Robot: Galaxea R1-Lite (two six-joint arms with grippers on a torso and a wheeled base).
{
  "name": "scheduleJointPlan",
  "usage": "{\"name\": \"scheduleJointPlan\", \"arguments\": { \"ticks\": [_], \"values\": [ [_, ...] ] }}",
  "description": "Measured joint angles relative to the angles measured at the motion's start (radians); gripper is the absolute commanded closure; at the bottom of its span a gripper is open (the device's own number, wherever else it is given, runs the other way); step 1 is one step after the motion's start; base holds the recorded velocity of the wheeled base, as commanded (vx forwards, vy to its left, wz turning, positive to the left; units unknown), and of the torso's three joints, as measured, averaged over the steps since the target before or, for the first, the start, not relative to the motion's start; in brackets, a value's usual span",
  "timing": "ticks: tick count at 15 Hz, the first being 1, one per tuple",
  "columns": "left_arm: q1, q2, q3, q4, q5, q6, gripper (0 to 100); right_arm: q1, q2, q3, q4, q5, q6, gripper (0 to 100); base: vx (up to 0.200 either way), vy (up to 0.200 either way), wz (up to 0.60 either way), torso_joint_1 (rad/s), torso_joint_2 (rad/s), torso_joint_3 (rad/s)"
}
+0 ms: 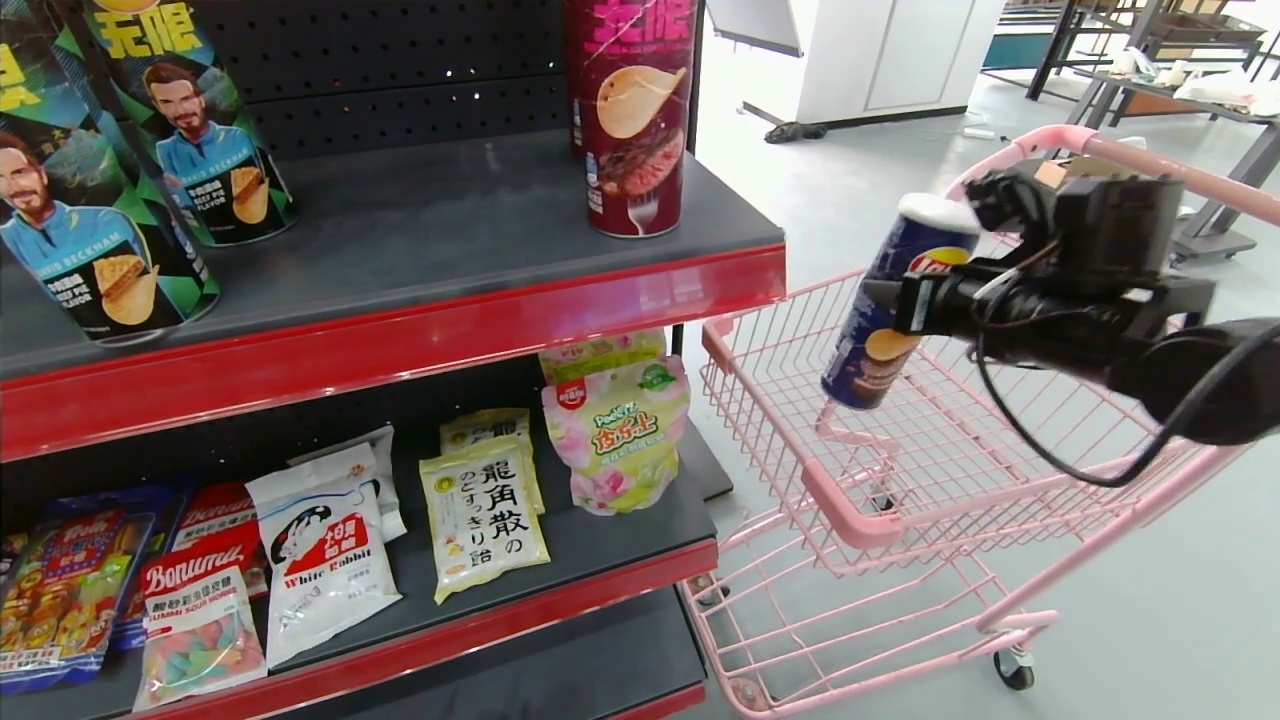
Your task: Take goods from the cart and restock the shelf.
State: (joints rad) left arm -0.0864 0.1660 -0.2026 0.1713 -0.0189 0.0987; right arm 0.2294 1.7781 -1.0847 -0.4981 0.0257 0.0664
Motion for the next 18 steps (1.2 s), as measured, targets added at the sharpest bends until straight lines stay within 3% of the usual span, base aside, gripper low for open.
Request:
{"name": "scheduleJointPlan", "arguments": {
  "ticks": [3,5,6,8,12,18],
  "values": [
    [0.0,0.086,-0.059,-0.006,-0.029,0.051,0,0.024,-0.271,-0.007,0.29,-0.012,-0.019,100,0.0,0.0,0.0,0.0,0.0,0.0],
    [-0.001,0.118,-0.069,-0.007,-0.036,0.079,0,0.05,-0.474,0.073,0.447,-0.013,-0.071,100,0.0,0.0,0.0,0.0,0.0,0.0],
    [-0.002,0.125,-0.07,-0.007,-0.036,0.091,0,0.058,-0.536,0.119,0.479,-0.003,-0.089,100,0.0,0.0,0.0,0.0,0.0,0.0],
    [-0.002,0.137,-0.074,-0.007,-0.033,0.153,0,0.071,-0.672,0.236,0.547,0.017,-0.14,100,0.0,0.0,0.0,0.0,0.0,0.0],
    [-0.001,0.145,-0.083,-0.01,-0.015,0.173,0,0.076,-0.821,0.365,0.58,0.013,-0.236,100,-0.1,0.0,0.0,0.001,0.0,0.001],
    [-0.001,0.144,-0.086,-0.01,-0.013,0.183,0,0.074,-0.89,0.407,0.58,0.011,-0.239,100,-0.2,0.0,0.0,0.0,0.0,0.002]
  ]
}}
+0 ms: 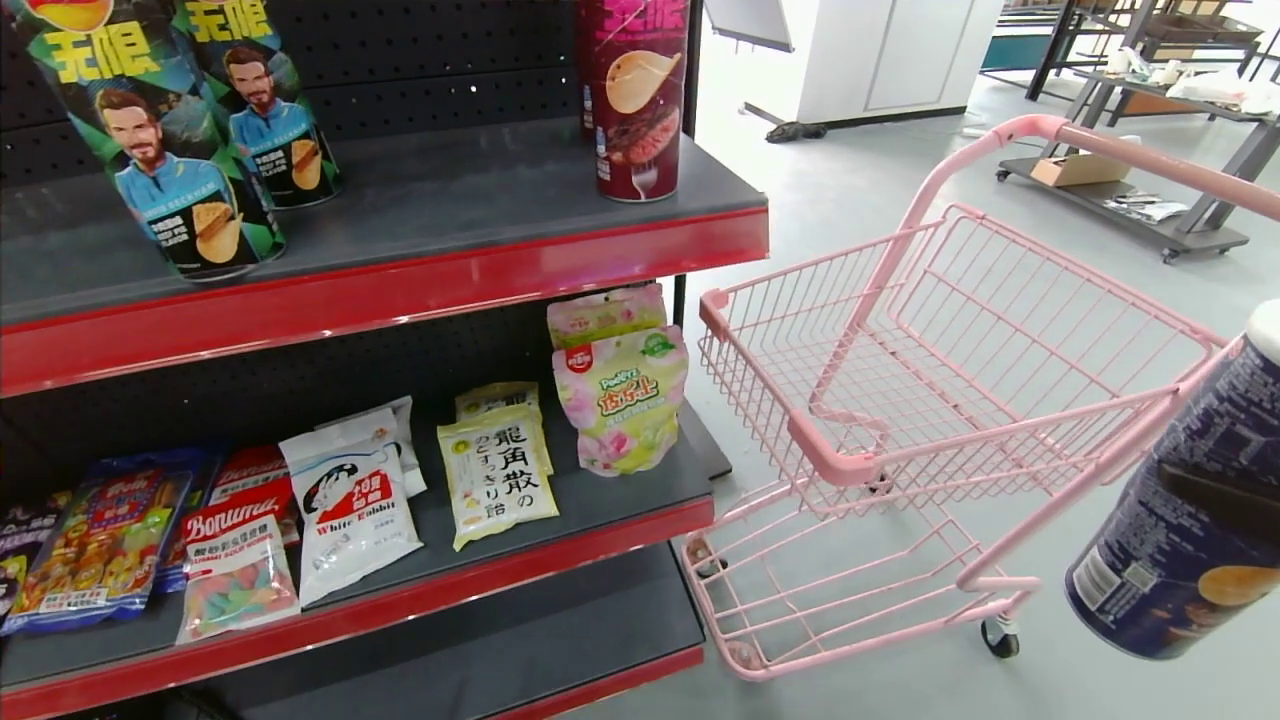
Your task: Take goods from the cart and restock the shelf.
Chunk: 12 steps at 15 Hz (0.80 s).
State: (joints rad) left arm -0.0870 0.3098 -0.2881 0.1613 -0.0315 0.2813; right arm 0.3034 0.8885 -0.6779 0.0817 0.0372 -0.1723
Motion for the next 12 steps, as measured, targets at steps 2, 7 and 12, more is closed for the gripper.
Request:
{"name": "scheduleJointPlan", "arguments": {
  "ticks": [2,7,12],
  "values": [
    [0.0,-0.002,0.001,0.0,0.0,0.0,0,-0.005,-0.012,0.004,-0.001,-0.016,0.002,100,-0.1,0.0,0.3,0.005,0.0,0.002],
    [0.0,-0.015,0.001,-0.001,-0.001,0.0,0,-0.023,-0.023,0.008,-0.004,-0.039,0.003,100,0.0,0.0,0.6,-0.001,0.0,0.003],
    [0.0,-0.029,0.001,0.0,0.0,-0.001,0,-0.025,-0.024,0.006,-0.006,-0.038,0.001,100,0.0,0.0,0.24,0.004,0.0,0.001]
  ]
}}
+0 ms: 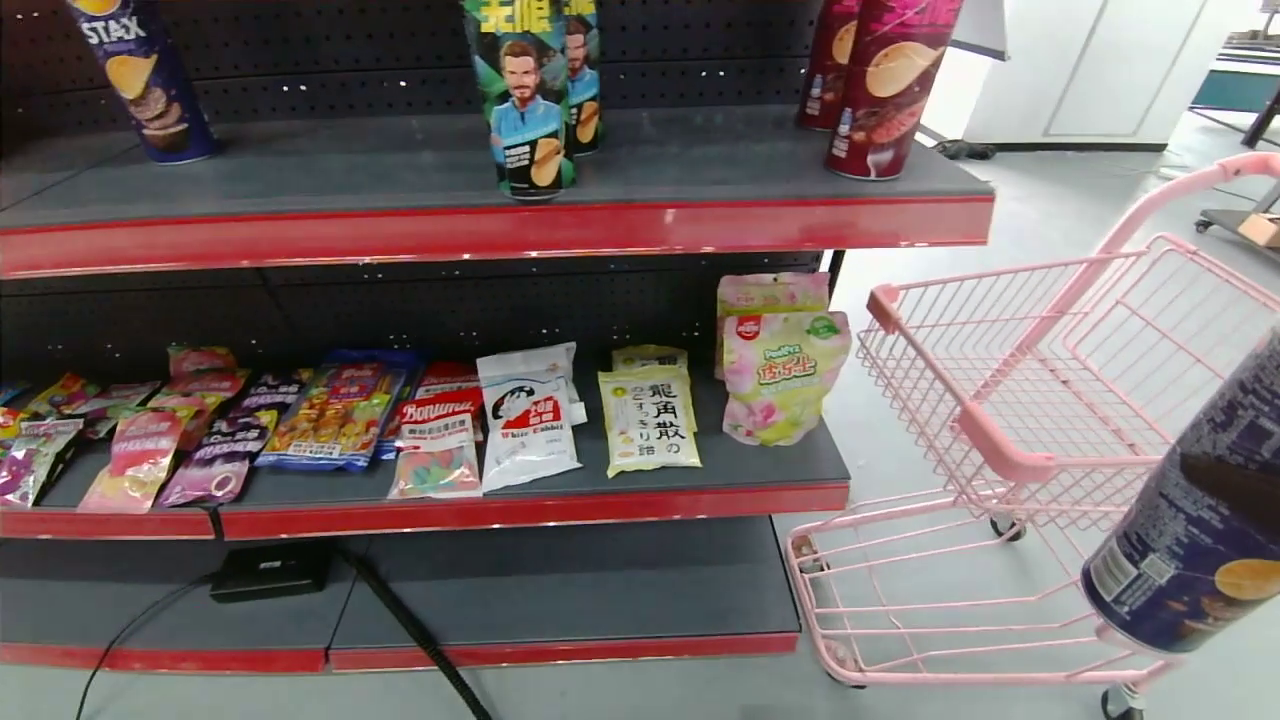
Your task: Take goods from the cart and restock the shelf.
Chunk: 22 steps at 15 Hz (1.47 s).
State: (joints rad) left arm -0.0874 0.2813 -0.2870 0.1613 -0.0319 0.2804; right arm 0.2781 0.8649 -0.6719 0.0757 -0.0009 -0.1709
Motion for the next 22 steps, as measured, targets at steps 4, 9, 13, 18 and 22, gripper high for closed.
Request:
{"name": "scheduleJointPlan", "arguments": {
  "ticks": [4,9,13,18,22],
  "values": [
    [0.0,-0.009,0.0,0.001,0.0,0.0,0,-0.001,0.0,0.001,0.0,-0.001,-0.001,100,0.0,0.0,0.0,0.042,-0.2,-0.151],
    [0.0,-0.018,0.001,0.001,0.0,0.0,0,-0.001,0.002,-0.004,-0.002,-0.001,-0.001,100,0.0,0.0,0.0,0.124,-0.47,-0.355],
    [0.0,-0.02,0.001,0.001,0.0,0.002,0,-0.001,0.004,-0.009,-0.002,0.0,-0.001,100,0.0,0.0,0.0,0.176,-0.54,-0.369],
    [0.0,-0.02,0.001,0.001,0.0,0.01,0,-0.013,0.014,-0.03,-0.002,0.001,0.0,100,0.0,0.0,0.0,0.204,-0.59,-0.376],
    [0.0,-0.017,0.001,0.001,0.0,0.016,0,-0.026,0.039,-0.074,-0.003,0.0,-0.001,100,0.0,0.0,0.0,0.157,-0.39,-0.243]
  ]
}}
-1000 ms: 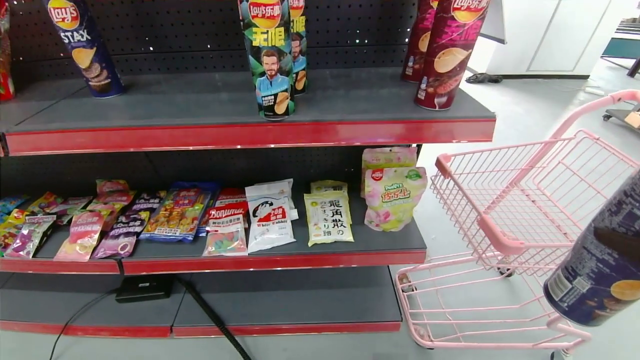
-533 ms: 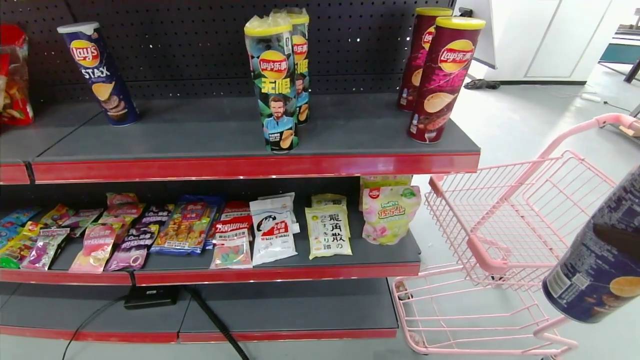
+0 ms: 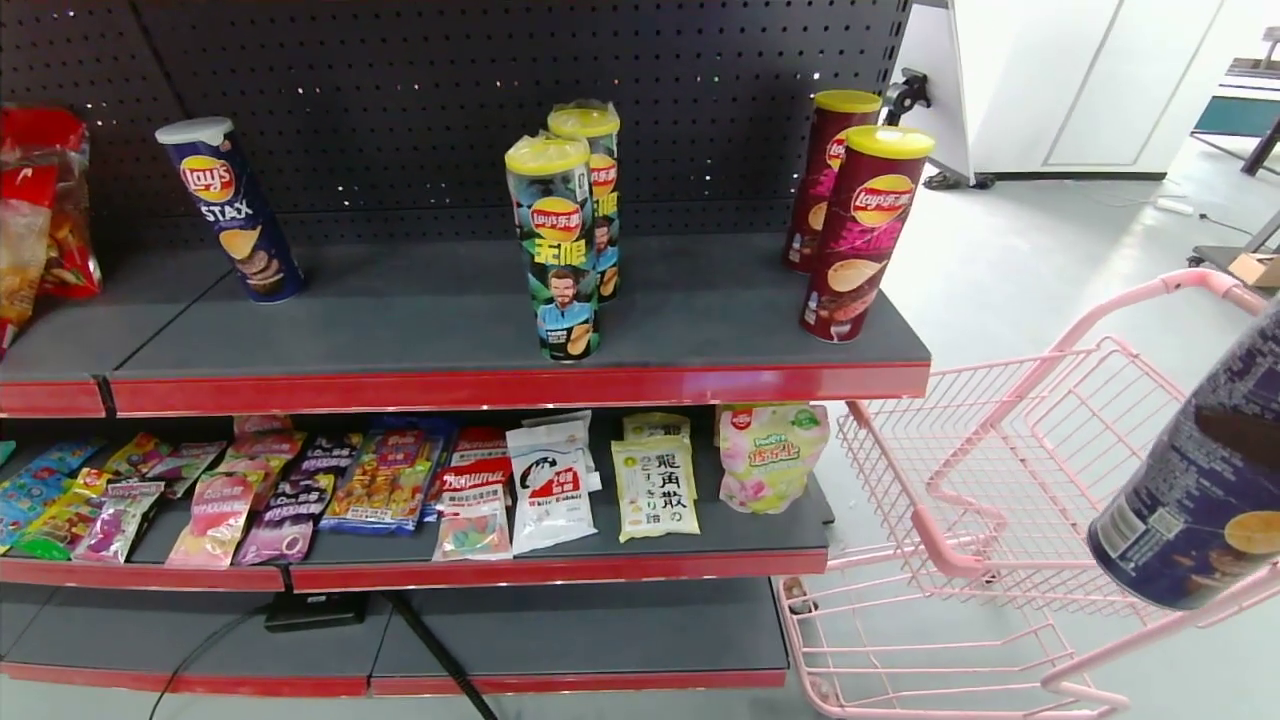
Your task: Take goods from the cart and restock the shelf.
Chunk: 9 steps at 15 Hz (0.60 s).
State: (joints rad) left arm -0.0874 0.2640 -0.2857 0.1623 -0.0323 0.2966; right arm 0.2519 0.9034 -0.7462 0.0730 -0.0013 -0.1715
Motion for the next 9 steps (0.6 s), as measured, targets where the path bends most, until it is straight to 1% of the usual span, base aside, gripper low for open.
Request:
{"name": "scheduleJointPlan", "arguments": {
  "ticks": [3,5,6,8,9],
  "values": [
    [0.0,0.003,-0.004,0.0,0.0,0.006,0,-0.009,0.02,-0.016,0.003,-0.001,-0.003,100,0.0,0.0,0.0,0.009,-0.02,-0.014],
    [0.0,0.006,-0.009,0.0,0.0,0.023,0,-0.009,0.026,-0.018,0.002,0.0,-0.003,100,0.0,0.0,0.0,0.0,0.0,0.0],
    [0.0,0.007,-0.009,0.0,0.0,0.039,0,-0.01,0.028,-0.018,0.002,0.0,-0.003,100,0.0,0.0,0.0,0.0,0.0,0.0],
    [0.0,0.008,-0.009,0.0,0.0,0.045,0,-0.011,0.032,-0.015,0.001,0.001,-0.002,100,0.0,0.0,-0.6,0.0,0.0,-0.002],
    [0.0,0.008,-0.009,0.0,0.0,0.045,0,-0.011,0.034,-0.014,0.0,0.002,-0.002,100,0.0,0.0,0.0,0.0,0.0,0.0]
  ]
}}
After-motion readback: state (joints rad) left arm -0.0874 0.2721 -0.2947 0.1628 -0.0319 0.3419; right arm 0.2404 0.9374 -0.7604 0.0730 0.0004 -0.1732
